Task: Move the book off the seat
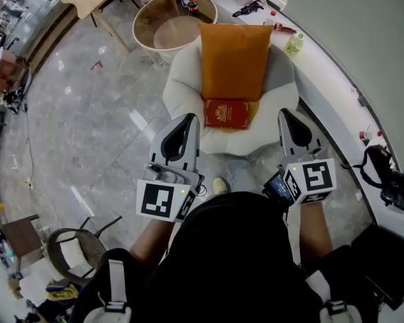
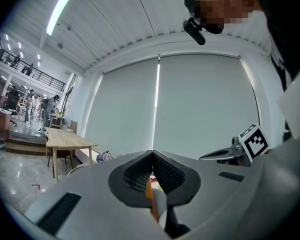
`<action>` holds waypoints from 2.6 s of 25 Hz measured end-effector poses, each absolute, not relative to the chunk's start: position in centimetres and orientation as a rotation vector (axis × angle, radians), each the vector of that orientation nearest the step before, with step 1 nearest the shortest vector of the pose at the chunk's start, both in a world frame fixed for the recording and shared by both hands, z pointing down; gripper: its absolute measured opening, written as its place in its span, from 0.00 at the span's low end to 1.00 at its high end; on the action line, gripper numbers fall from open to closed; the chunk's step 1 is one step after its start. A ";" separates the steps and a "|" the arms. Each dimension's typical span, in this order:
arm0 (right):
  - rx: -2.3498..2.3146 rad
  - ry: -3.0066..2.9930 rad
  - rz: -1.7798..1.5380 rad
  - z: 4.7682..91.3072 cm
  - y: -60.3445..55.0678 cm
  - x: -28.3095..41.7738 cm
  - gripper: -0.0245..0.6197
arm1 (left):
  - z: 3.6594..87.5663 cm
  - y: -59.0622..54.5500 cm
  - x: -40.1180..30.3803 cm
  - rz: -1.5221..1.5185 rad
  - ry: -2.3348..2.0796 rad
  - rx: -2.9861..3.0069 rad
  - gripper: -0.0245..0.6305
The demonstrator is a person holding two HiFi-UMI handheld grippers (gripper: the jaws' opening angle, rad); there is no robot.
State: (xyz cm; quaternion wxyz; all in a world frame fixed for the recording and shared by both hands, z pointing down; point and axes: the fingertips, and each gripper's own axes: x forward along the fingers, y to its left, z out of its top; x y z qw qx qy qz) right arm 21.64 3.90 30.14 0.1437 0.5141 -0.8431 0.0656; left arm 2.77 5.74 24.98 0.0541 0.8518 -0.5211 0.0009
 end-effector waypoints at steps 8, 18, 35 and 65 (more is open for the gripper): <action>1.452 -2.420 0.250 31.8 -2.3 23.8 0.05 | 26.7 -0.6 5.0 0.065 -1.569 2.549 0.05; 1.381 -2.455 0.314 33.1 -8.6 25.6 0.05 | 26.8 -7.0 8.4 0.115 -1.587 2.532 0.05; 1.242 -2.521 0.441 37.0 -15.3 27.2 0.05 | 29.2 -13.1 10.9 0.276 -1.651 2.466 0.05; 0.976 -2.294 0.769 66.0 -16.7 25.1 0.05 | 55.1 -16.3 5.6 0.544 -1.496 2.251 0.05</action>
